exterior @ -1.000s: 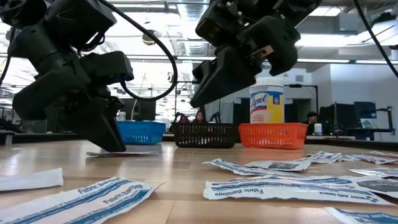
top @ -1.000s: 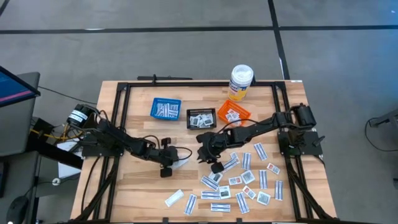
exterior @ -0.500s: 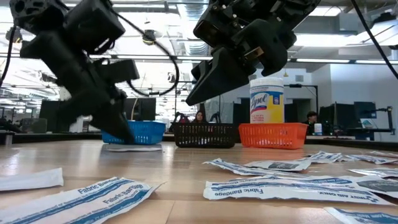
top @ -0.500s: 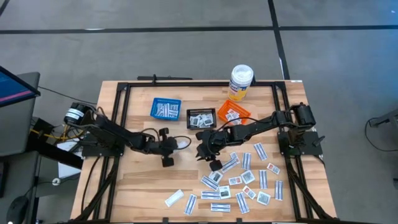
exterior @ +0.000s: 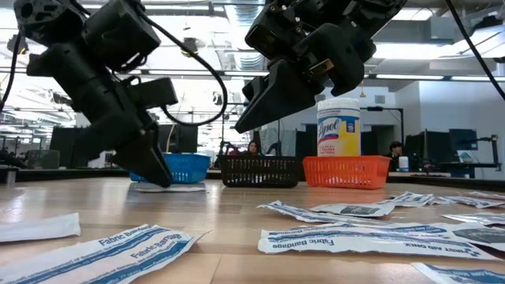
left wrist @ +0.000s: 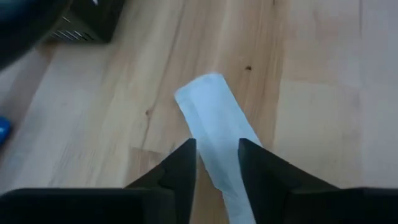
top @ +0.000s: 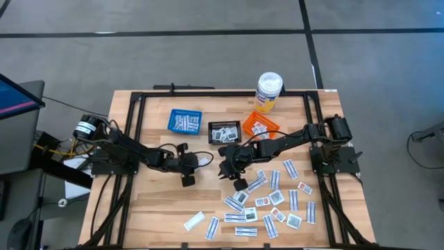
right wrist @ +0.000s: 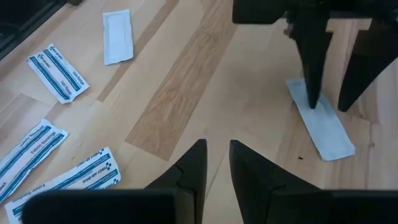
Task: Pick & Place First Aid Supplies
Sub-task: Put the bandage into the blue container
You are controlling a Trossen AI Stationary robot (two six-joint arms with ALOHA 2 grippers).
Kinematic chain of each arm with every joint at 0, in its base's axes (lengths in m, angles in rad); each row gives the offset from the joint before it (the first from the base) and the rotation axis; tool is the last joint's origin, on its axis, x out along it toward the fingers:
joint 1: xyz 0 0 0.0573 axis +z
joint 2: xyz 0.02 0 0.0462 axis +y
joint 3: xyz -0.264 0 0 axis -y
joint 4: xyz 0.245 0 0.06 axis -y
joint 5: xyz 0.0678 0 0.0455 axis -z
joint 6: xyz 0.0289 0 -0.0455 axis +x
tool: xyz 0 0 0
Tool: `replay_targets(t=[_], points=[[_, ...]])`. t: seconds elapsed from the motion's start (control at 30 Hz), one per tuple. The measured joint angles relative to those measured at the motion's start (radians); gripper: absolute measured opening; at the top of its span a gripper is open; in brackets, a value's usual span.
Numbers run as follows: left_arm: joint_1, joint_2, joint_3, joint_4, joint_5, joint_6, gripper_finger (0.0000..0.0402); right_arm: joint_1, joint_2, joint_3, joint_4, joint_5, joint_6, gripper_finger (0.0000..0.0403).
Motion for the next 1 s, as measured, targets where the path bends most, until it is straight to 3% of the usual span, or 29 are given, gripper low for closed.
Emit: replay_targets(t=[0.27,0.5,0.63,0.73,1.0], points=[[0.005,0.081,0.009,0.026,0.018,-0.044,0.0147,0.0,0.0,0.0,-0.001,0.0,0.001,0.0063],[0.059,0.083,0.01,0.04,0.184,-0.07,0.007,0.0,0.0,0.0,0.0,0.0,0.001,0.0063],[0.084,0.056,0.004,0.039,0.216,-0.018,0.002,0.0,0.0,0.0,0.001,0.0,0.001,0.0063],[0.094,0.012,-0.001,0.036,0.224,0.026,0.0009,0.0,0.0,0.0,0.002,0.0,0.001,0.0063],[0.154,-0.18,-0.004,-0.016,-0.037,0.239,0.0015,0.0,0.0,0.0,0.006,0.0,0.001,0.0063]])
